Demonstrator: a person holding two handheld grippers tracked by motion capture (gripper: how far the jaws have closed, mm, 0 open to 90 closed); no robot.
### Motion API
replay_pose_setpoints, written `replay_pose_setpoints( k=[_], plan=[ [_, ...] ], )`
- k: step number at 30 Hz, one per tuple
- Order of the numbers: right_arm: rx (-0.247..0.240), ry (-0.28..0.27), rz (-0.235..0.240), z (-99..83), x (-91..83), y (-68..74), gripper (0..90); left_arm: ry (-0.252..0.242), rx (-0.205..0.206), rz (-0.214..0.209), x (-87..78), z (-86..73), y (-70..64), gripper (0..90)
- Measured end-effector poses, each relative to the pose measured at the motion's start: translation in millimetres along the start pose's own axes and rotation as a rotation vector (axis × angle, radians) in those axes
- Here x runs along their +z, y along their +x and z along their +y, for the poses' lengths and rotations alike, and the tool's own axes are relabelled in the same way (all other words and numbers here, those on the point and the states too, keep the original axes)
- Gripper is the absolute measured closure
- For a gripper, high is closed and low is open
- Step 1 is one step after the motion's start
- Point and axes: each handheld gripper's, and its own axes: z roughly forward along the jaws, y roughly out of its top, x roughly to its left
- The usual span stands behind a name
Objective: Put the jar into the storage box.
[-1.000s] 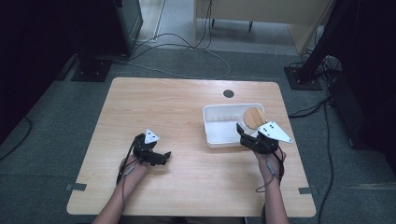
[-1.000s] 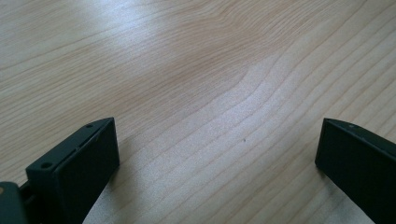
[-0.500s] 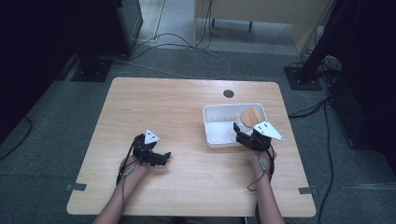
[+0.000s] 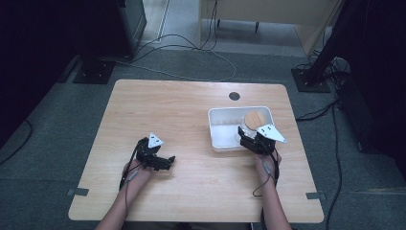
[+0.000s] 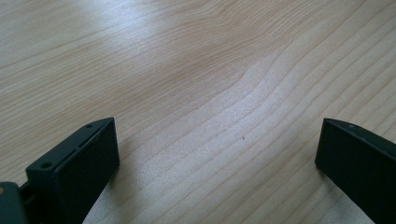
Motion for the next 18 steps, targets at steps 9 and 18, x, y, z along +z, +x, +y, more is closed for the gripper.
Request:
replay_pose_setpoints(
  k=[9, 18],
  plan=[
    [0.031, -0.015, 0.010, -3.3, 4.7, -3.0, 25.1, -0.001, -0.001, 0.000, 0.0, 0.0, -0.1, 0.0],
    [0.027, 0.014, -0.001, -3.6, 5.3, -3.6, 25.0, 0.000, 0.000, 0.000, 0.0, 0.0, 0.0, 0.0]
  ],
)
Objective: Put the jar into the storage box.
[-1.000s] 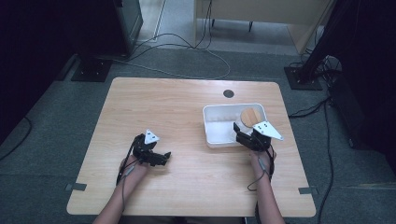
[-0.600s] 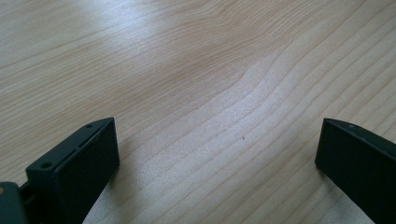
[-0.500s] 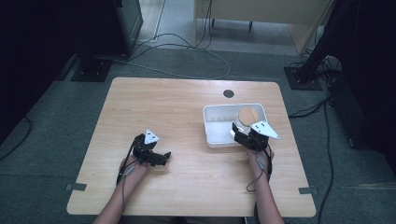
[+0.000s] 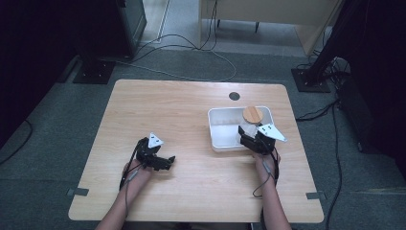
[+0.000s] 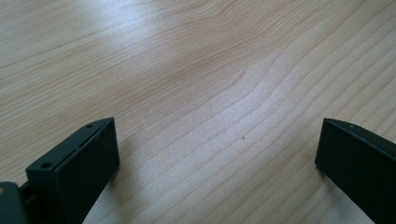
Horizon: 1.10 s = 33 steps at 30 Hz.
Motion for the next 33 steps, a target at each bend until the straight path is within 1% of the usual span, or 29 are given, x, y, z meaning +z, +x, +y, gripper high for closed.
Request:
replay_pose_setpoints(
  k=[1, 3, 4, 6, 7, 9, 10, 11, 12, 14, 15, 18, 20, 21, 22, 23, 25, 27, 30, 33],
  plan=[
    [0.008, 0.003, 0.007, 0.1, -0.6, -0.7, 25.0, 0.000, 0.000, 0.000, 0.0, 0.0, 0.0, 0.0],
    [0.008, 0.003, 0.007, 0.1, -0.6, -0.7, 25.0, -0.002, -0.001, 0.000, -0.2, -0.3, -0.2, 0.0],
    [0.005, 0.012, 0.009, 1.0, -1.8, -0.8, 25.0, -0.002, -0.001, 0.000, -0.2, -0.3, -0.2, 0.0],
    [0.005, 0.012, 0.009, 1.0, -1.8, -0.8, 23.5, -0.002, -0.001, 0.000, -0.2, -0.3, -0.2, 0.0],
    [0.020, 0.030, 0.032, 2.6, -2.6, -2.0, 19.6, -0.002, -0.001, 0.000, -0.2, -0.3, -0.2, 0.0],
    [0.025, 0.036, 0.037, 3.1, -2.8, -2.4, 19.3, -0.002, -0.001, 0.000, -0.2, -0.3, -0.2, 0.0],
    [0.046, 0.053, 0.053, 6.1, -5.1, -3.7, 19.3, -0.002, -0.001, 0.000, -0.2, -0.3, -0.2, 0.0],
    [0.046, 0.053, 0.053, 6.1, -5.1, -3.7, 18.4, -0.002, -0.001, 0.000, -0.2, -0.3, -0.2, 0.0],
    [0.032, 0.066, 0.056, 6.1, -6.1, -3.9, 18.2, -0.002, -0.001, 0.000, -0.2, -0.3, -0.2, 0.0],
    [0.032, 0.066, 0.056, 6.1, -6.1, -3.9, 18.2, -0.002, -0.002, 0.000, -0.2, -0.3, -0.2, 0.0],
    [0.006, 0.086, 0.062, 5.8, -8.2, -4.0, 18.2, -0.002, -0.002, 0.000, -0.2, -0.3, -0.2, 0.0],
    [0.002, 0.089, 0.063, 5.8, -8.6, -4.1, 16.9, -0.002, -0.001, 0.000, -0.2, -0.3, -0.2, 0.0],
    [-0.028, 0.107, 0.061, 5.6, -11.9, -4.0, 16.9, -0.002, -0.002, 0.000, -0.2, -0.3, -0.2, 0.0],
    [-0.032, 0.114, 0.064, 5.5, -12.8, -4.1, 16.9, -0.002, -0.001, 0.000, -0.2, -0.3, -0.2, 0.0],
    [-0.032, 0.114, 0.064, 5.5, -12.8, -4.1, 16.9, -0.002, -0.001, 0.000, -0.2, -0.3, -0.2, 0.0],
    [-0.017, 0.124, 0.077, 5.1, -15.1, -5.4, 16.9, -0.002, -0.001, 0.000, -0.2, -0.3, -0.2, 0.0],
    [-0.017, 0.124, 0.077, 5.1, -15.1, -5.4, 16.8, -0.002, -0.001, 0.000, -0.2, -0.3, -0.2, 0.0],
    [-0.017, 0.129, 0.088, 4.9, -17.4, -6.7, 16.8, -0.002, -0.001, 0.000, -0.2, -0.3, -0.2, 0.0],
    [-0.018, 0.132, 0.092, 4.8, -18.7, -6.6, 16.8, -0.002, -0.001, 0.000, -0.2, -0.3, -0.2, 0.0],
    [-0.032, 0.139, 0.094, 5.0, -20.8, -6.2, 16.8, -0.002, -0.001, 0.000, -0.2, -0.3, -0.2, 0.0]
  ],
)
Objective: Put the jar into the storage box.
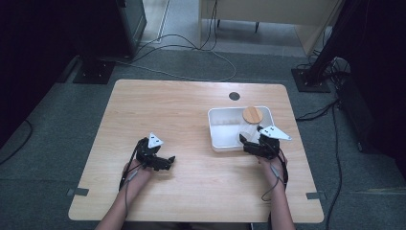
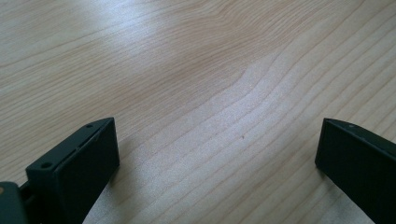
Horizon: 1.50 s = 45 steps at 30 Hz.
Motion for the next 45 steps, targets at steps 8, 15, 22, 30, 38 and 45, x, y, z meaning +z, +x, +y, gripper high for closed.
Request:
replay_pose_setpoints(
  k=[8, 15, 22, 30, 38, 45],
  plan=[
    [-0.002, 0.010, 0.019, -0.1, -5.0, -0.2, 16.9, 0.000, 0.000, 0.000, 0.0, 0.0, 0.0, 0.0],
    [-0.022, 0.031, 0.023, -1.3, -9.2, -2.4, 16.9, 0.001, 0.000, 0.000, 0.0, 0.0, 0.0, 0.0],
    [-0.023, 0.040, 0.024, -2.1, -11.3, -5.0, 16.8, 0.001, 0.000, 0.000, 0.0, 0.0, 0.0, 0.0],
    [-0.033, 0.057, 0.046, -1.3, -16.0, -7.4, 16.8, 0.001, 0.000, 0.000, 0.0, 0.0, 0.0, 0.0],
    [-0.072, 0.107, 0.063, -2.5, -20.4, -8.7, 16.8, 0.000, 0.000, 0.000, 0.0, 0.0, 0.0, 0.0],
    [-0.093, 0.126, 0.101, -4.3, -24.4, -10.1, 16.8, 0.001, 0.000, 0.000, 0.0, 0.0, 0.0, 0.0]
  ],
)
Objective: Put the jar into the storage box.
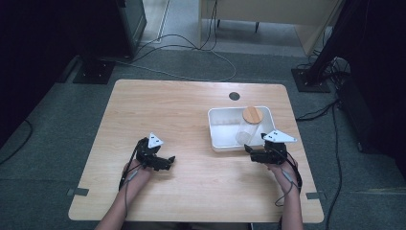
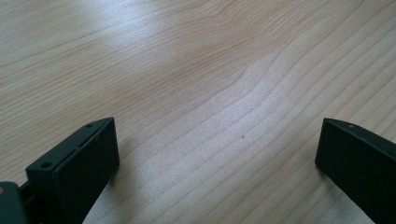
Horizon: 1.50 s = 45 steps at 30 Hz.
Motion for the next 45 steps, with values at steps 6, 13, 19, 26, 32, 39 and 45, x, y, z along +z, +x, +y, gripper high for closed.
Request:
replay_pose_setpoints(
  k=[6, 13, 19, 26, 32, 39, 45],
  plan=[
    [-0.015, 0.013, 0.031, 0.9, -3.0, 1.2, 16.8, 0.000, 0.000, 0.000, 0.0, 0.0, 0.0, 0.0],
    [-0.043, 0.044, 0.070, 2.7, -11.1, 2.8, 16.8, 0.000, 0.000, 0.000, 0.0, 0.0, 0.0, 0.0],
    [-0.059, 0.068, 0.091, 2.1, -14.8, 3.8, 16.8, 0.000, 0.000, 0.000, 0.0, 0.0, 0.0, 0.0],
    [-0.106, 0.139, 0.072, -3.1, -18.7, 3.1, 16.8, 0.000, 0.000, 0.000, 0.0, 0.0, 0.0, 0.0],
    [-0.096, 0.137, 0.086, -5.3, -23.8, -0.4, 16.8, 0.000, 0.000, 0.000, 0.0, 0.0, 0.0, 0.0],
    [-0.111, 0.148, 0.089, -9.6, -30.8, -5.2, 16.8, 0.000, 0.000, 0.000, 0.0, 0.0, 0.0, 0.0],
    [-0.088, 0.175, 0.090, -15.0, -32.7, -10.8, 16.8, 0.000, 0.000, 0.000, 0.0, 0.0, 0.0, 0.0]
  ],
)
